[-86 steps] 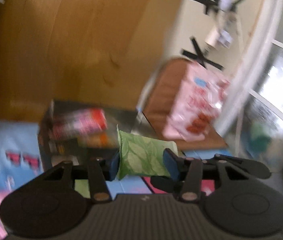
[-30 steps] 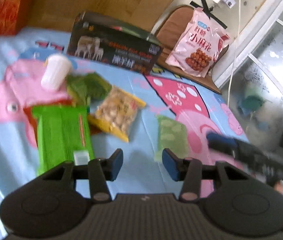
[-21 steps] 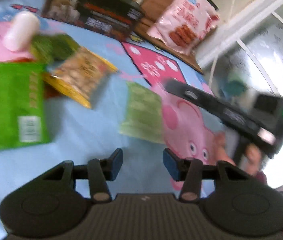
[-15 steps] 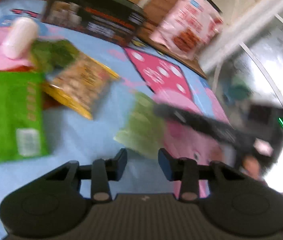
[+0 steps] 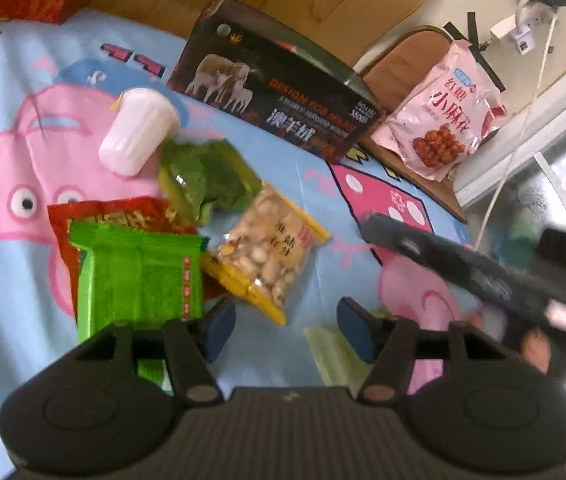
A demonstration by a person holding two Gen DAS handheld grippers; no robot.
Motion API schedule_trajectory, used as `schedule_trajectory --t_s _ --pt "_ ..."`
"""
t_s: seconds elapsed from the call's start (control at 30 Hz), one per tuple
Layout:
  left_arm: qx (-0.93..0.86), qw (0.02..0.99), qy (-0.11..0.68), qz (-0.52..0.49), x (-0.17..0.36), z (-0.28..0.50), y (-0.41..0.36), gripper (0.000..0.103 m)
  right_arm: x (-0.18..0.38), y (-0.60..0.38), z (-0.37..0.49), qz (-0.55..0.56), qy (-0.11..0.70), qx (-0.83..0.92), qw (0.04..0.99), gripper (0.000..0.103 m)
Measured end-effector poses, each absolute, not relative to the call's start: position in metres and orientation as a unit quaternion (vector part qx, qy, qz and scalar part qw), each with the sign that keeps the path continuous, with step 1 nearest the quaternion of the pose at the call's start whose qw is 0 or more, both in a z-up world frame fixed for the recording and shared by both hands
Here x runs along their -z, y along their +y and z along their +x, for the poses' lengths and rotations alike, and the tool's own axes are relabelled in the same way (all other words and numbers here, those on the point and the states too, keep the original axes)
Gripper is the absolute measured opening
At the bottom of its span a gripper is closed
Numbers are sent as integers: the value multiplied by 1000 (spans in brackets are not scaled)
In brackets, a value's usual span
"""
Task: Organize snacks
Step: 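Grasp the yellow-edged nut bag with the right gripper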
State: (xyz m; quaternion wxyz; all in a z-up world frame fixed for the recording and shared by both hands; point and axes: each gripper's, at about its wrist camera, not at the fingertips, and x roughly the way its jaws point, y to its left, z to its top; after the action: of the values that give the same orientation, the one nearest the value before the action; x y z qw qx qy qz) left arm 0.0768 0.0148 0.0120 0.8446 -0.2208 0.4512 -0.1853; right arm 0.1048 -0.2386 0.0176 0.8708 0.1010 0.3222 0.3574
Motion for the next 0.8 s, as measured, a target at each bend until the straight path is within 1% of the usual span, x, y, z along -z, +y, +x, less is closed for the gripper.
schedule_trajectory --t_s 0.07,0.13,0.17,0.2,0.27,0.33,0.43,0.5,0.53,0.6,0.63,0.67,0.73,0.77,0.8 --pt "182 848 450 -214 -11 78 11 60 -12 -224 133 98 341 -359 863 36" --pt "183 849 447 -213 -11 77 11 60 1 -210 154 103 377 -365 845 34" --pt "183 850 446 -212 -11 76 12 60 8 -205 160 107 399 -371 832 23" --pt "185 850 444 -212 -11 76 13 60 11 -203 156 112 398 -384 825 19" --pt "189 851 442 -211 -10 79 12 60 9 -205 143 101 394 -392 825 14" --pt "184 856 441 -195 -10 85 4 60 5 -217 126 96 382 -386 834 14" --pt "197 861 440 -165 -13 98 -14 60 5 -240 106 102 366 -351 856 14" --pt "202 861 441 -152 -16 106 -24 60 7 -248 96 102 362 -348 859 25" --pt "204 862 441 -146 -16 108 -27 60 7 -250 92 95 357 -343 864 27" --pt "201 862 444 -138 -16 111 -29 60 3 -250 84 66 344 -335 874 42" --pt "202 862 444 -138 -15 111 -28 59 1 -250 82 53 337 -332 879 44" --pt "203 861 445 -137 -14 111 -27 57 0 -250 79 40 330 -329 884 45" --pt "204 862 444 -133 -10 110 -26 40 1 -248 79 24 332 -328 884 45" --pt "199 866 440 -129 -9 109 -26 37 3 -245 83 24 341 -331 879 43" --pt "204 865 440 -130 -8 109 -26 31 3 -242 85 27 344 -339 875 36"
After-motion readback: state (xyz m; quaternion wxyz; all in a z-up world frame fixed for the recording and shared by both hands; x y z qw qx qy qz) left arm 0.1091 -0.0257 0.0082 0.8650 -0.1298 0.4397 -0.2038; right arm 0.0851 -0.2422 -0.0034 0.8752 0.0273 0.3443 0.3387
